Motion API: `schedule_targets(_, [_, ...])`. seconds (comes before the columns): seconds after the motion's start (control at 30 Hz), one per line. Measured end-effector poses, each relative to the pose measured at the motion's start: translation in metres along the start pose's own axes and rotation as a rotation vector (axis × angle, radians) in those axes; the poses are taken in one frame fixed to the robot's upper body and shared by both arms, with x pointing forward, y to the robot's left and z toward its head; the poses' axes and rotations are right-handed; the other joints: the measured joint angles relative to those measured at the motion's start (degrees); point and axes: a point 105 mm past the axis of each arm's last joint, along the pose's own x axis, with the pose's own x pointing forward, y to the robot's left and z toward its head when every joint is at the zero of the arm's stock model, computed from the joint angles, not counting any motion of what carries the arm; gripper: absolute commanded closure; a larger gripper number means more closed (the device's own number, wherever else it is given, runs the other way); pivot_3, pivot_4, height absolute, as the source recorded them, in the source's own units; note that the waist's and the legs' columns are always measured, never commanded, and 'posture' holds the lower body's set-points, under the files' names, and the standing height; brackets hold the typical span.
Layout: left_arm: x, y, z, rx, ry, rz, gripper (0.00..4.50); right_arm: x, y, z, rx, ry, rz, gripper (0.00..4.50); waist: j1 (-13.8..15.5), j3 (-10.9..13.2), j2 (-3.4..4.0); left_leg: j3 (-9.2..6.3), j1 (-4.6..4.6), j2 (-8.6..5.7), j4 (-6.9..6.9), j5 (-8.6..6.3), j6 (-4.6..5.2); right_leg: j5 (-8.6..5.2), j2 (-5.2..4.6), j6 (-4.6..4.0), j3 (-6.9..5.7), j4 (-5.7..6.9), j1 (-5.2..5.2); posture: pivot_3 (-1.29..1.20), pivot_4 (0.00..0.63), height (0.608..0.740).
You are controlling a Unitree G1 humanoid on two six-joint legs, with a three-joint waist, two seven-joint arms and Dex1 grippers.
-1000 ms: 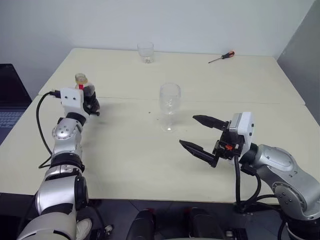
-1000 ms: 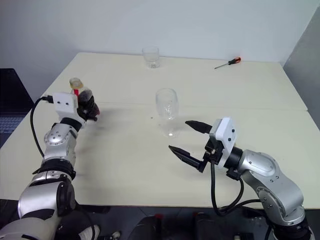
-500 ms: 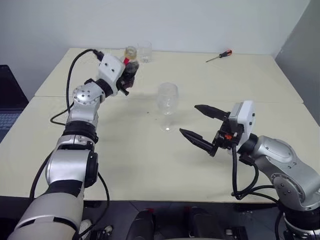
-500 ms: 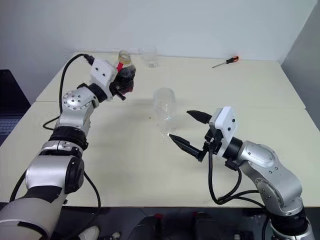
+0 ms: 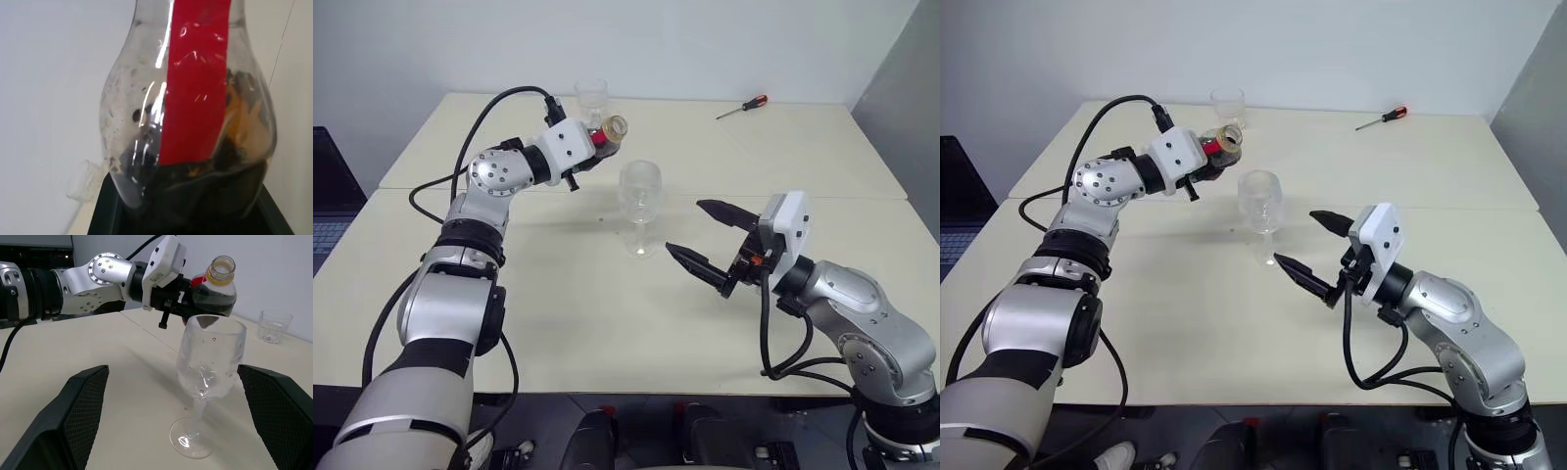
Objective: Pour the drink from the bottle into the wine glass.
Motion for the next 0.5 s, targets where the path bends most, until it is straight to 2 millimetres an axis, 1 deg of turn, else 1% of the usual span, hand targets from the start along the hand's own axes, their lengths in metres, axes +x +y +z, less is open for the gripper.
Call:
schedule_targets(0.13, [0.001,-0.007,0.000,0.059,0.004,-0.050,3.36,0.002,0.001,0.000,0.003,-0.004,0.001,0.00,-0.02,0.00,0.00,0.02,0.00,0.01,0.00,0.00,0.00,0.00,0.03,0.00,0.01,0.03,-0.02,0.00,0.150,0.740])
schedule_targets(0.2, [0.001,-0.008,0.000,0.085,0.011,-0.063,3.36,0.002,0.000,-0.001,0.004,-0.004,-0.001,0.00,-0.02,0.00,0.00,0.02,-0.01,0.01,0.02,0.00,0.00,0.00,0.03,0.00,0.02,0.03,-0.02,0.00,0.150,0.740])
schedule_targets(0.37, [0.000,0.005,0.006,0.174,0.024,-0.055,3.36,0.003,-0.001,-0.002,0.008,-0.004,-0.010,0.00,0.00,0.00,-0.01,0.03,-0.01,0.00,0.02,0.00,0.00,0.00,0.03,0.00,0.01,0.05,-0.03,0.00,0.150,0.740])
schedule_targets(0.5, [0.000,0.007,0.008,0.234,0.028,-0.057,3.36,0.003,-0.001,-0.002,0.009,-0.006,-0.013,0.00,-0.02,0.00,-0.01,0.02,0.00,0.01,0.02,0.00,0.00,0.00,0.03,0.00,0.03,0.06,-0.03,0.00,0.150,0.740])
